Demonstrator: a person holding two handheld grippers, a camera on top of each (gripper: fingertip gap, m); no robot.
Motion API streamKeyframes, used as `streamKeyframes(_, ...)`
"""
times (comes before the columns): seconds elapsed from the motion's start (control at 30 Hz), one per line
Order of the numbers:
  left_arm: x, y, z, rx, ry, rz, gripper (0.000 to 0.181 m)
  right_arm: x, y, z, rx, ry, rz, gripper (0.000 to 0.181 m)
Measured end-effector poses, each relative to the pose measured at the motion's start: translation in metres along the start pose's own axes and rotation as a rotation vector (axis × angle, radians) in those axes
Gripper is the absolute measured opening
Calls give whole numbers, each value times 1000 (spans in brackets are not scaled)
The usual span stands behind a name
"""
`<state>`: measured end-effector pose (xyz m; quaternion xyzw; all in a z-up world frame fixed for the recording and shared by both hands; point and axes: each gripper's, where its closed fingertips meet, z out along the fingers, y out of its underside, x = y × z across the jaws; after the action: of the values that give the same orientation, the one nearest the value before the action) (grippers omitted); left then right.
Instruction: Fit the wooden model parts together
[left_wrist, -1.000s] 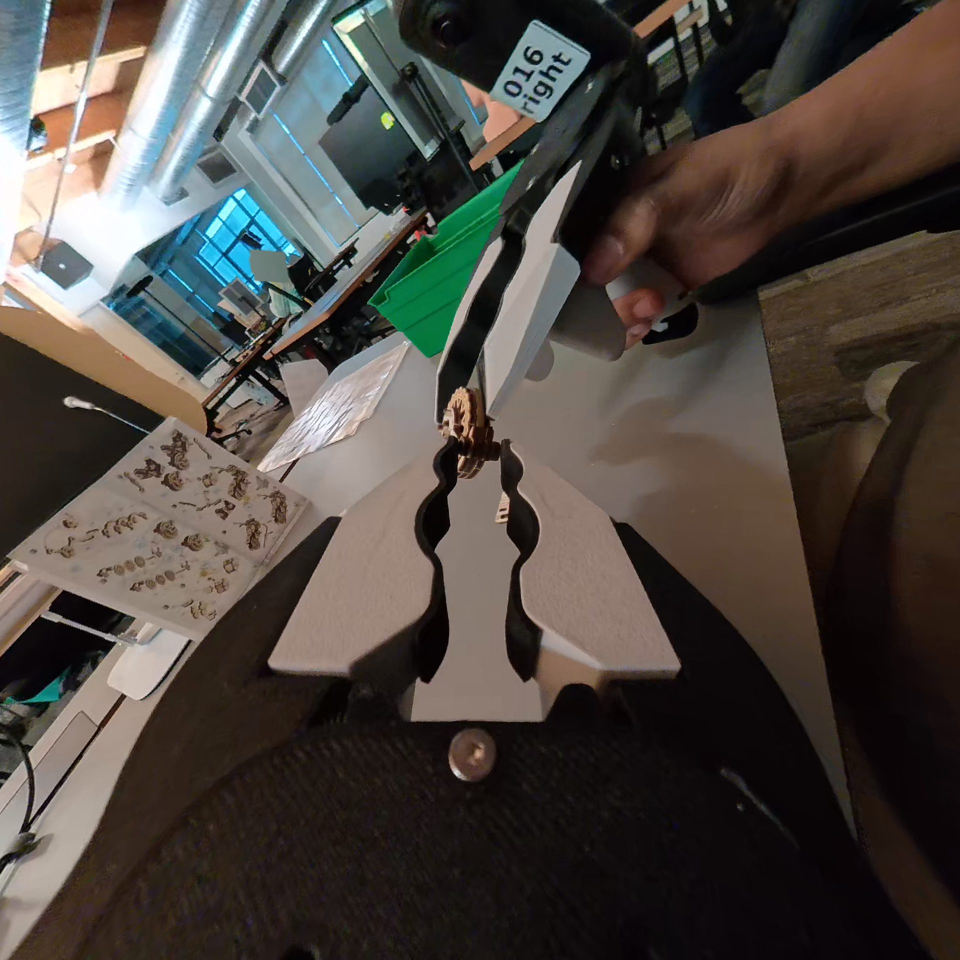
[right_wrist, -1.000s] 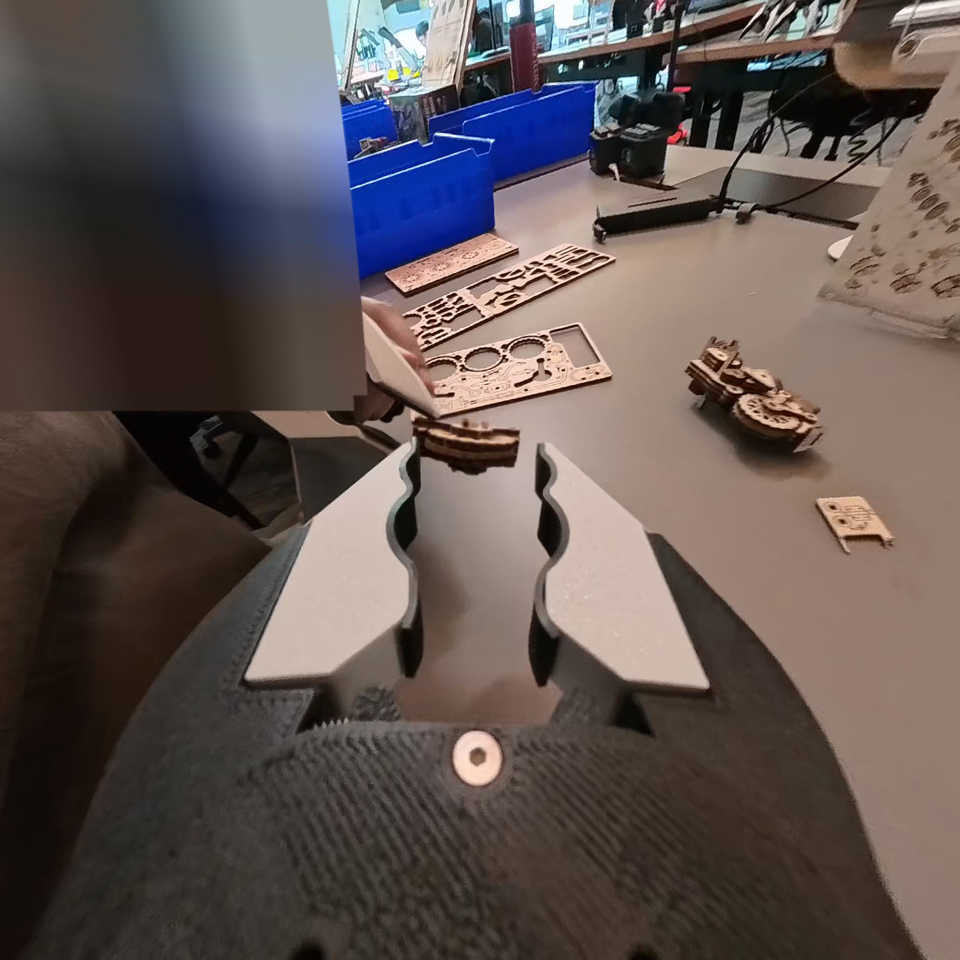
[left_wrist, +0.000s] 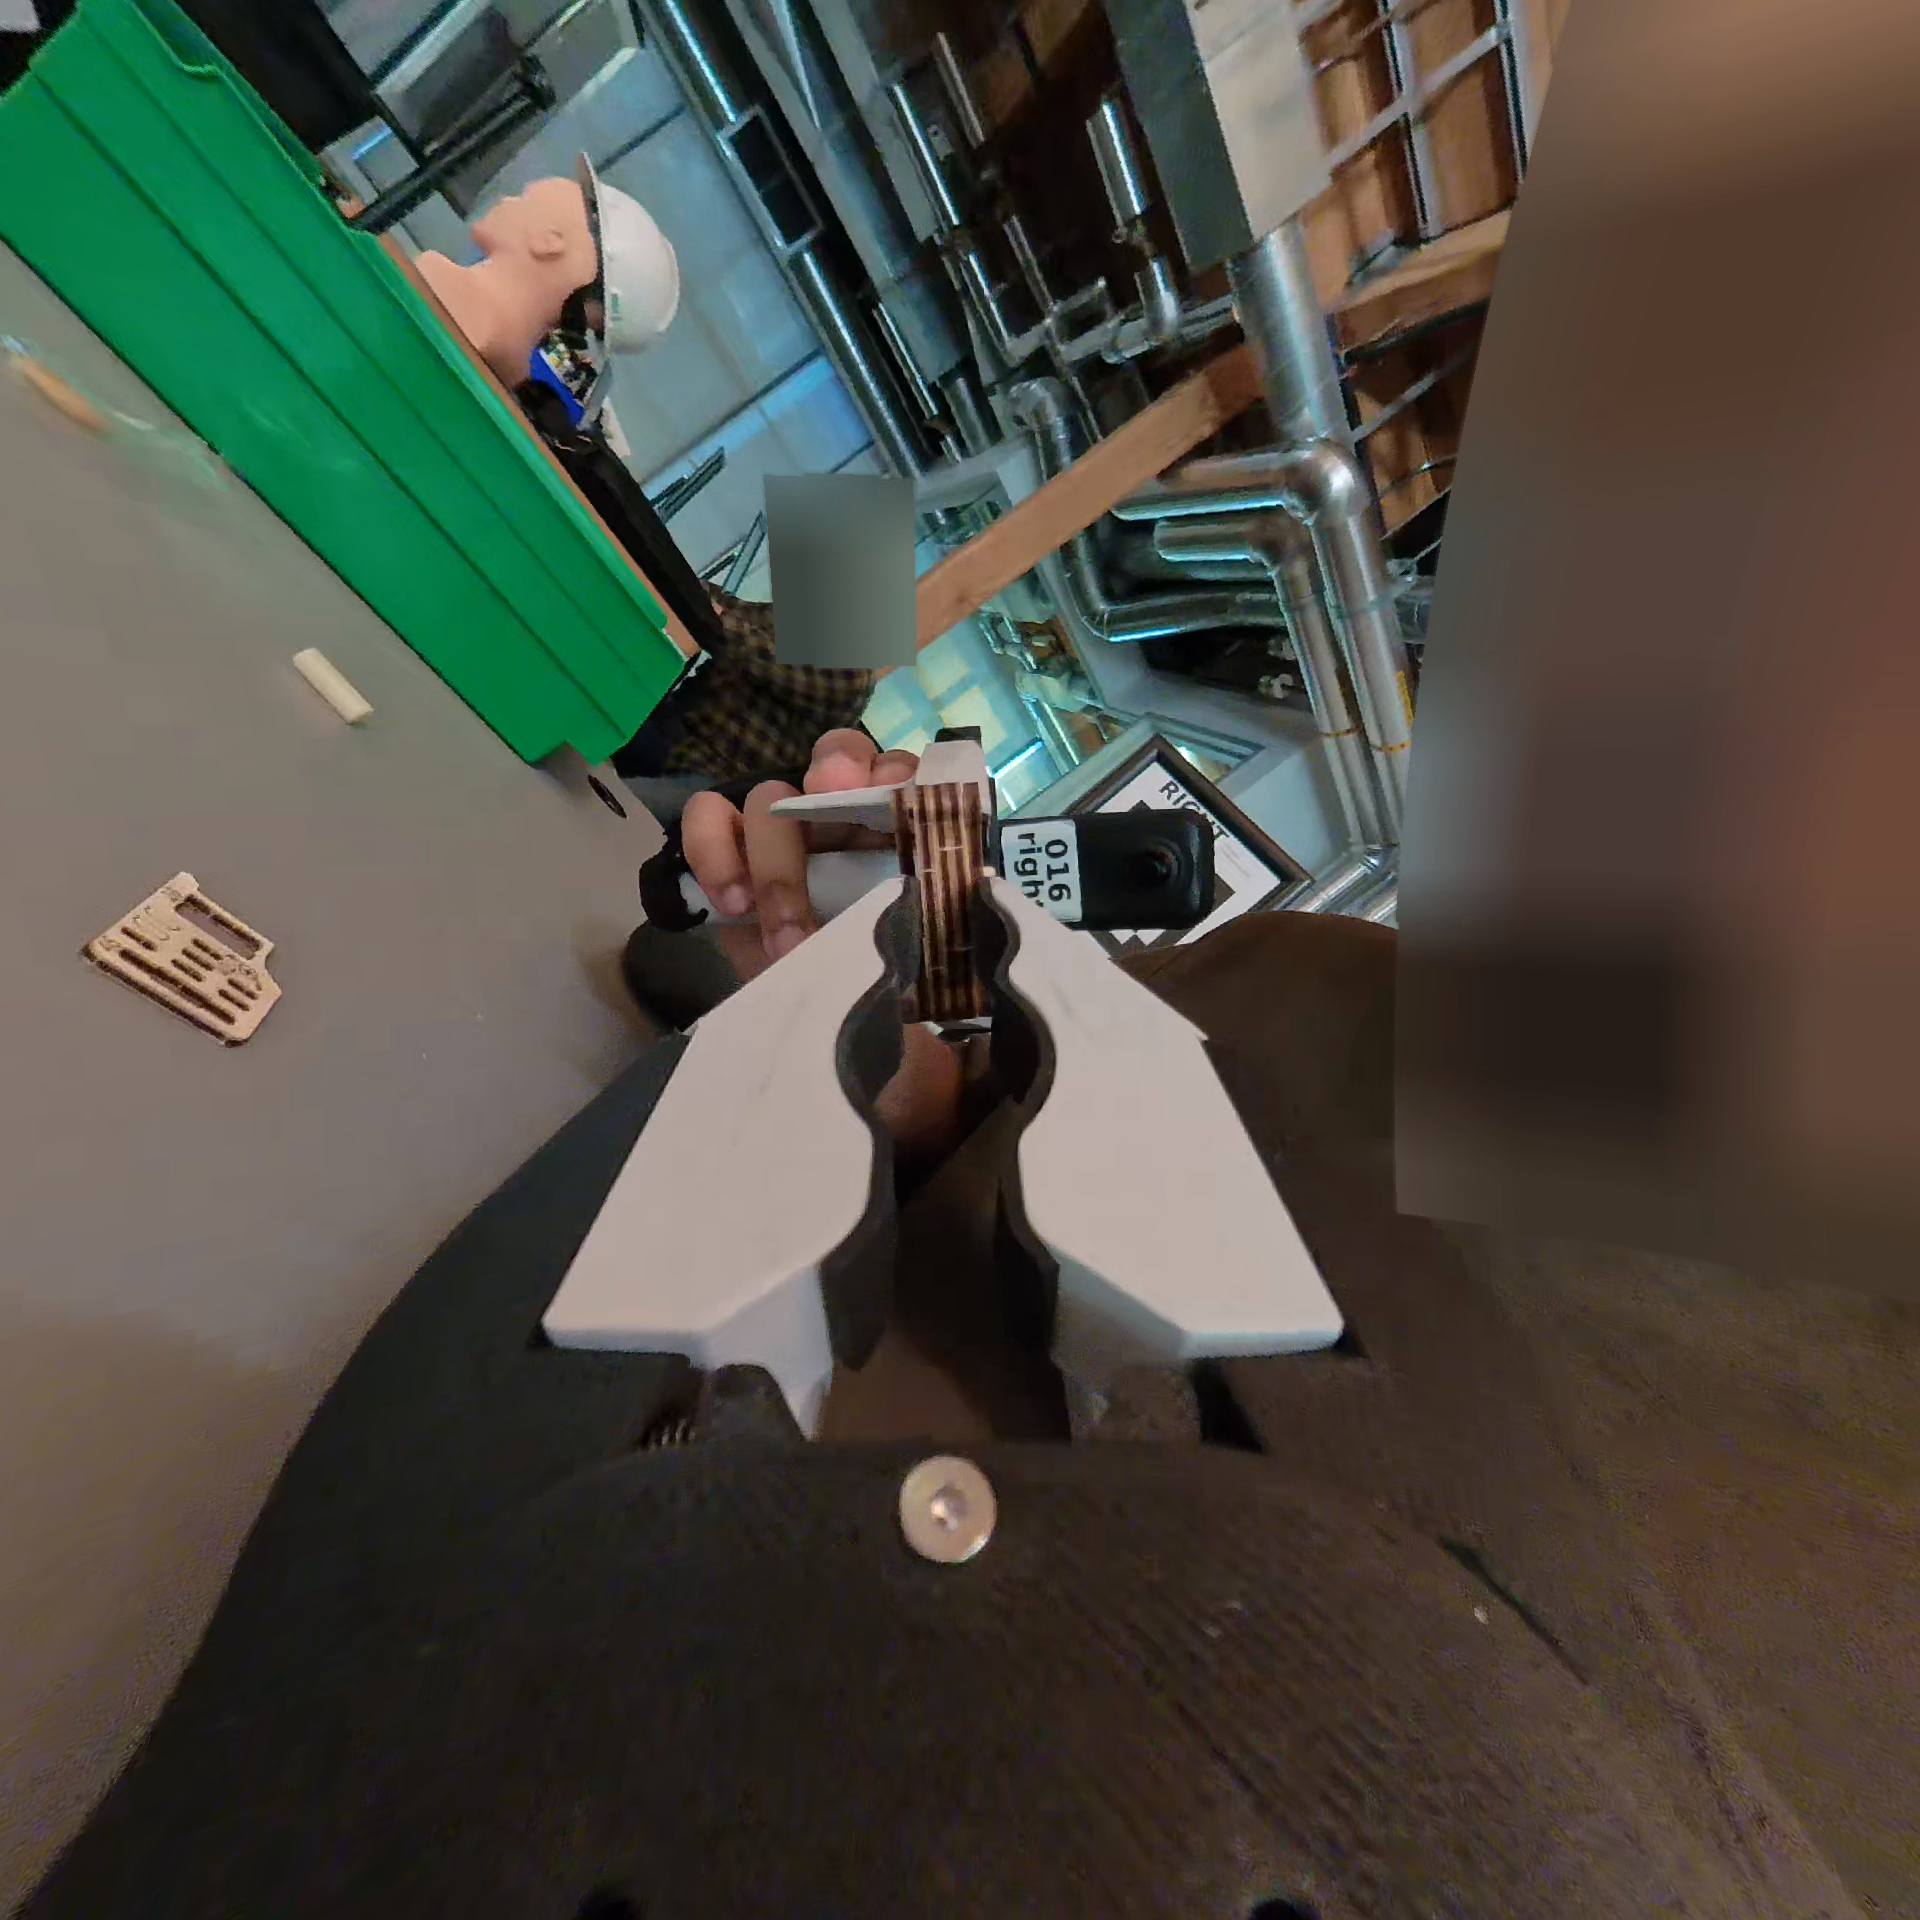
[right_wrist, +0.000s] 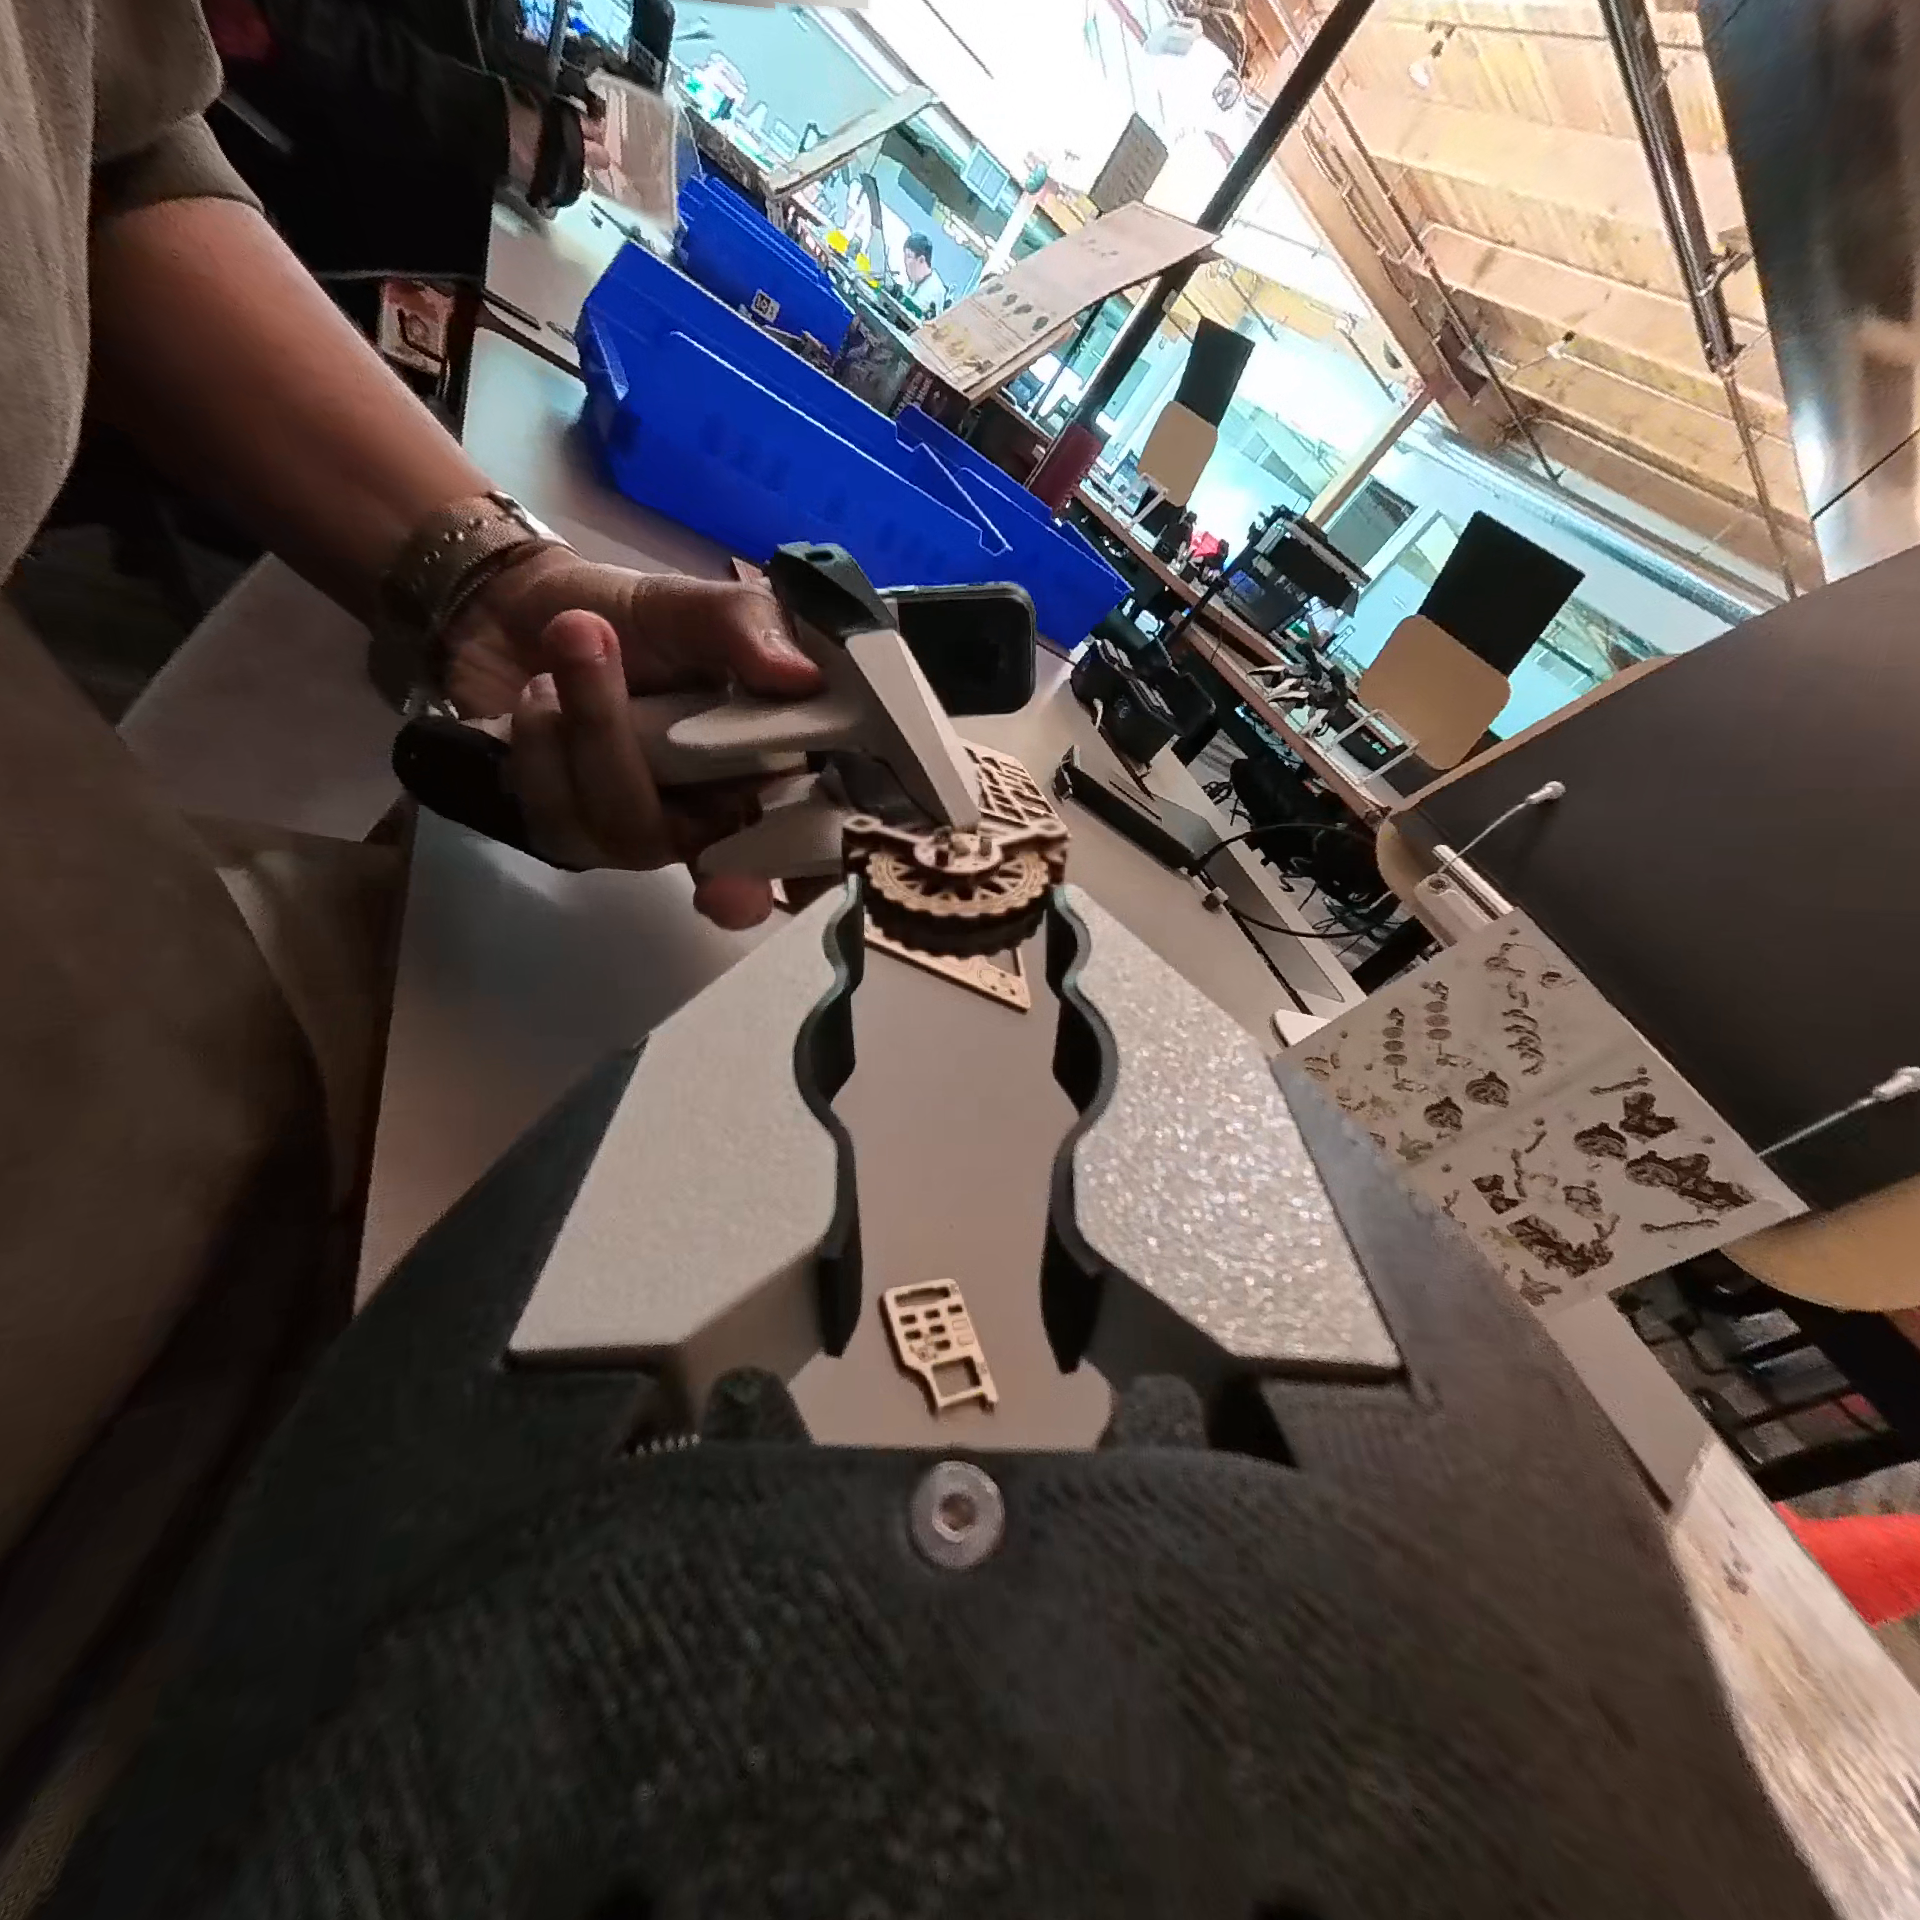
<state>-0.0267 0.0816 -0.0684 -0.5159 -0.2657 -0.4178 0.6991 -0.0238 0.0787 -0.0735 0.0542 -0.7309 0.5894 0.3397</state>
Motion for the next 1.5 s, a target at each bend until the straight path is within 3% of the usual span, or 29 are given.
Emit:
streamKeyframes(0.03,1,-1,0,-2,1,11,7,0,1,0,-6,2,-4,33)
streamKeyframes(0.1,2,-3,-1,1,-10,64,7,1,3,0,-12,8,-7,33)
streamKeyframes(0.2,2,-14,-7,36,-87,232,6,9,10,-2,-23,37,41,47)
streamKeyframes(0.37,-16,-18,-18,-89,-362,700,6,20,8,-9,68,-33,416,57)
streamKeyframes(0.4,-20,-13,-17,-145,-389,759,6,17,8,-10,72,-81,494,53)
streamKeyframes(0.5,-26,9,-12,-284,-400,875,7,-4,0,-16,91,-277,589,15)
streamKeyframes(0.6,-30,30,-8,-403,-397,977,8,-12,7,-15,55,-327,618,22)
streamKeyframes(0.7,-31,43,-7,-460,-368,1003,7,-16,20,-13,0,-333,606,41)
streamKeyframes(0.83,-29,47,-6,-470,-340,988,7,-31,20,-14,-14,-411,577,33)
streamKeyframes(1.1,-28,53,-6,-488,-311,974,8,-35,17,-16,2,-422,516,15)
streamKeyframes(1.5,-26,56,-6,-496,-291,955,8,-37,15,-17,5,-430,496,14)
